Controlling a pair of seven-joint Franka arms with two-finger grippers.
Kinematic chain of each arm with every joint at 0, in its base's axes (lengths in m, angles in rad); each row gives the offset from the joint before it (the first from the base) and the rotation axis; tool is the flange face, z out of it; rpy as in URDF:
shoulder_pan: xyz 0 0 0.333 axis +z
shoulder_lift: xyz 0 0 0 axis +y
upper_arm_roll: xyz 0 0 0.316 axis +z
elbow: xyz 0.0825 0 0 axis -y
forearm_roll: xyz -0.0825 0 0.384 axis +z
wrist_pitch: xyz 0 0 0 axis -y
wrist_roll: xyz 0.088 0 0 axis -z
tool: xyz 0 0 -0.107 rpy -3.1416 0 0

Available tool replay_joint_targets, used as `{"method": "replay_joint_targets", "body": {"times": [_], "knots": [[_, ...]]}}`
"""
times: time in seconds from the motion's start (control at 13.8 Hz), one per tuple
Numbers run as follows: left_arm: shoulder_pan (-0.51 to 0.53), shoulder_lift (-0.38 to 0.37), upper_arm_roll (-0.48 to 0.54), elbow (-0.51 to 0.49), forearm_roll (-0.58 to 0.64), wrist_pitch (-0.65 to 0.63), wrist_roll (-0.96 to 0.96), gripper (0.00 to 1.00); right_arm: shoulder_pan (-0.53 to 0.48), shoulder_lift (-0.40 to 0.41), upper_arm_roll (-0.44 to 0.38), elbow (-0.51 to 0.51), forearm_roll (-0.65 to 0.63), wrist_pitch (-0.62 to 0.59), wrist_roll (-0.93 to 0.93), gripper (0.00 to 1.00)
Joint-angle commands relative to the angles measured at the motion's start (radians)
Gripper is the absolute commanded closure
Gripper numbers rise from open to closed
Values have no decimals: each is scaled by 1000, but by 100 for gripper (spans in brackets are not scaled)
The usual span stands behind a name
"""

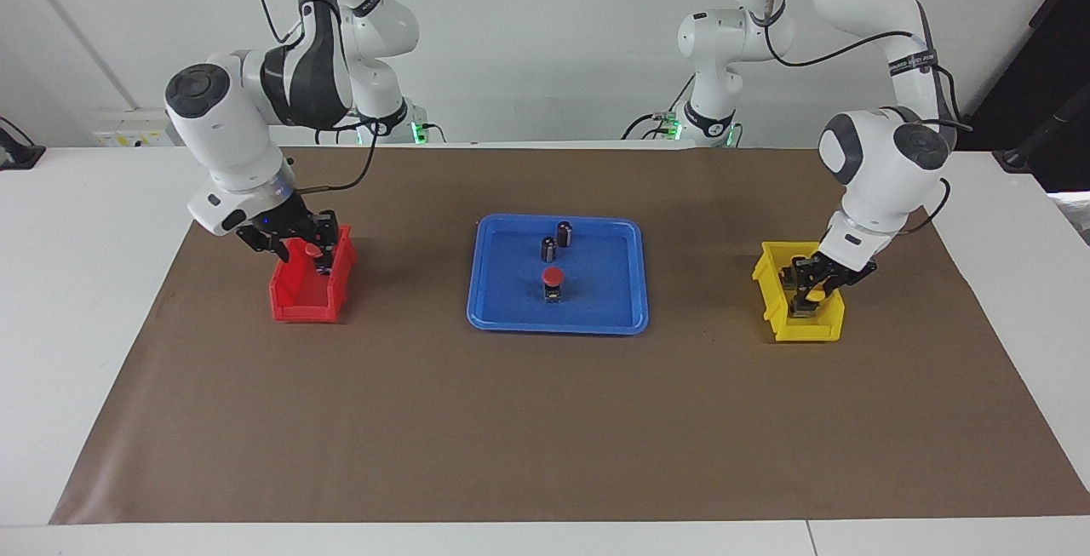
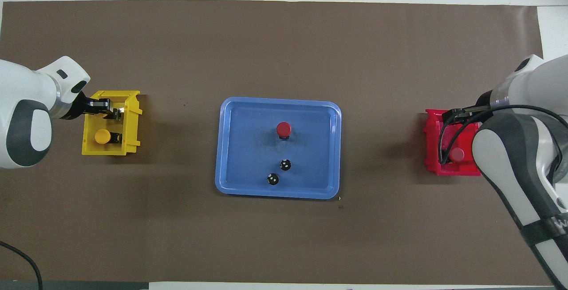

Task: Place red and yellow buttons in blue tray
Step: 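Lift the yellow button while the right gripper returns to the red holder, then carry the yellow button into the blue tray and open the left gripper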

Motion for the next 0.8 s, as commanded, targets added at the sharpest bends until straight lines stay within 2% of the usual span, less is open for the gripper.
{"method": "replay_joint_targets", "body": {"times": [0.0, 0.07, 0.14, 0.43, 0.72], "knots": [[-62, 25, 10, 287, 46, -300, -27, 98, -51, -72, 14, -130, 8, 74, -63, 31], [-99, 42, 8, 348, 51, -334, -65, 98, -53, -78, 14, -148, 8, 94, -63, 31], [-166, 53, 5, 344, 48, -296, -194, 98, -55, -78, 14, -163, 8, 111, -63, 31], [-401, 59, 2, 186, -5, -82, -491, 98, -64, -83, 14, -231, 10, 169, -65, 32], [-560, 117, 2, 175, -13, -14, -658, 98, -73, -95, 16, -259, 10, 184, -66, 32]]}}
